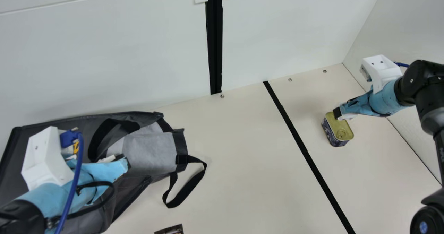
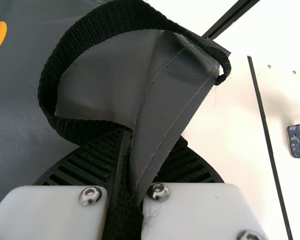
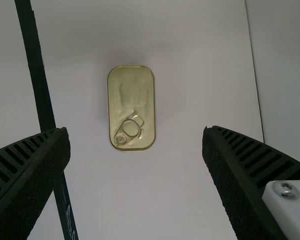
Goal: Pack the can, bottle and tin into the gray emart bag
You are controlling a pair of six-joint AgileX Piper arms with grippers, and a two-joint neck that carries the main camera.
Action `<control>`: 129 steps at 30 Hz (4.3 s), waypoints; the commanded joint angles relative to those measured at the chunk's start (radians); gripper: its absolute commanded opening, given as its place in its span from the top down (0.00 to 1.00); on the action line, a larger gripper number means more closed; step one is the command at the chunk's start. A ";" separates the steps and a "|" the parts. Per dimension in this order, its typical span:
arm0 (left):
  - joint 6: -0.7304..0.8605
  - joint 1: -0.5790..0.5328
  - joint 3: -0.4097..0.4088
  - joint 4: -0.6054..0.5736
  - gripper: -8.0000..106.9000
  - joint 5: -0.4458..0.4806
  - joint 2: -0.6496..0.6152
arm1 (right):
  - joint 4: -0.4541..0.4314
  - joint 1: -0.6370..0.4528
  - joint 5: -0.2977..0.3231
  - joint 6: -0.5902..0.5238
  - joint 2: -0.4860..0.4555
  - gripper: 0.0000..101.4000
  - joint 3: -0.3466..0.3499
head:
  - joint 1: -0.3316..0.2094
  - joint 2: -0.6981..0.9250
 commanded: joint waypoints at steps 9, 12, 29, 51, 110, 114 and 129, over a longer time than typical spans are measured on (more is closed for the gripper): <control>0.000 0.000 0.000 0.000 0.84 0.000 0.000 | 0.011 -0.004 -0.002 -0.018 0.071 0.10 -0.013 | -0.023 -0.001; 0.000 0.000 0.000 0.000 0.84 0.000 0.000 | 0.009 -0.005 -0.004 -0.023 0.091 0.10 -0.017 | -0.023 -0.001; 0.000 0.000 0.000 0.000 0.84 0.000 0.000 | -0.019 0.021 -0.025 -0.005 0.188 0.10 -0.025 | -0.023 -0.001; 0.000 0.000 0.000 0.000 0.84 0.000 0.000 | -0.062 0.049 -0.042 0.049 0.320 0.10 -0.057 | -0.023 -0.001; 0.000 0.000 0.000 0.000 0.84 0.000 0.000 | 0.029 0.179 -0.069 -0.190 0.187 1.00 -0.024 | -0.023 -0.001; 0.000 0.000 0.000 0.000 0.84 0.000 0.000 | 0.038 0.198 -0.070 -0.207 0.167 1.00 -0.006 | -0.023 -0.001; 0.000 0.000 0.000 0.000 0.84 0.000 0.000 | 0.072 0.274 -0.074 -0.267 0.090 1.00 0.068 | -0.023 -0.001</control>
